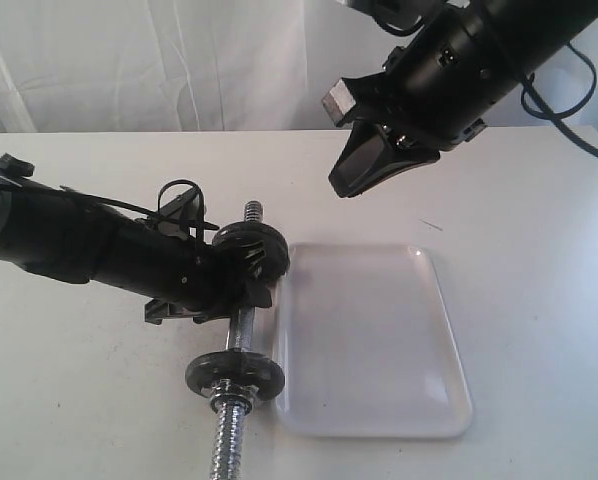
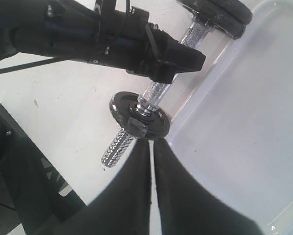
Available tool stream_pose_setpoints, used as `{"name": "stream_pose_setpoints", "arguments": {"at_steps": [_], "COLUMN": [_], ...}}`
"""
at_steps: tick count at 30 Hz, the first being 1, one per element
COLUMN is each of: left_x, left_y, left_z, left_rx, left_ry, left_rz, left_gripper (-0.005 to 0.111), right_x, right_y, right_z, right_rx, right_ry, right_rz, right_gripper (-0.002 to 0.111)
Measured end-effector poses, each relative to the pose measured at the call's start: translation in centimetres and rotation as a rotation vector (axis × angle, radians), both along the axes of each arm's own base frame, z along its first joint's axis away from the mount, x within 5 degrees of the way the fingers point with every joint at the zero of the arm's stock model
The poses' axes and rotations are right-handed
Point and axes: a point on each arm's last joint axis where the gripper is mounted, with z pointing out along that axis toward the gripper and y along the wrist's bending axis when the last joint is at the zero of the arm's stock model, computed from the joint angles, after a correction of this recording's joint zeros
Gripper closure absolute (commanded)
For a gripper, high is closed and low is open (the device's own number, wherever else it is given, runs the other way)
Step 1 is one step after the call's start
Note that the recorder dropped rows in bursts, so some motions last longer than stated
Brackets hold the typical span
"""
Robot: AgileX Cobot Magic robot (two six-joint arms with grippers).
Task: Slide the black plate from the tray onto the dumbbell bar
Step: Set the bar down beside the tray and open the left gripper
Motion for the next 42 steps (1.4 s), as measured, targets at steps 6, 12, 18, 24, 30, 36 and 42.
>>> {"name": "stream_pose_setpoints", "arguments": {"at_steps": [6,12,18,24,30,36,42], "left_x": [0.0,-0.1,0.1,-0.1,-0.1,-0.1,0.0], "left_y": [0.0,-0.1,-0.5,-0.9,-0.9,-0.9,-0.6], "left_z": [0.0,0.0,2.2,3.5,3.5,3.5,3.2], "left_rx": [-0.001,-0.007,-0.083,-0.142,-0.143,-0.143,-0.085], "left_ry": [0.001,0.006,-0.015,-0.013,-0.013,-0.013,-0.045], "left_rz": [-0.002,-0.008,-0.007,-0.026,-0.025,-0.025,-0.045], "left_gripper": [0.082,0.063,0.061,0.061,0.061,0.061,0.077], "right_x": [0.0,0.0,0.0,0.0,0.0,0.0,0.0], "right_y": [0.0,0.0,0.0,0.0,0.0,0.0,0.0], "right_z": [0.0,0.0,0.0,0.0,0.0,0.0,0.0], "right_rx": [0.0,0.0,0.0,0.0,0.002,0.002,0.002], "right_ry": [0.0,0.001,0.001,0.001,0.01,0.012,0.012], "right_rz": [0.0,-0.001,-0.001,-0.001,-0.013,-0.016,-0.016], "right_gripper": [0.105,0.105,0.105,0.105,0.105,0.105,0.105]}}
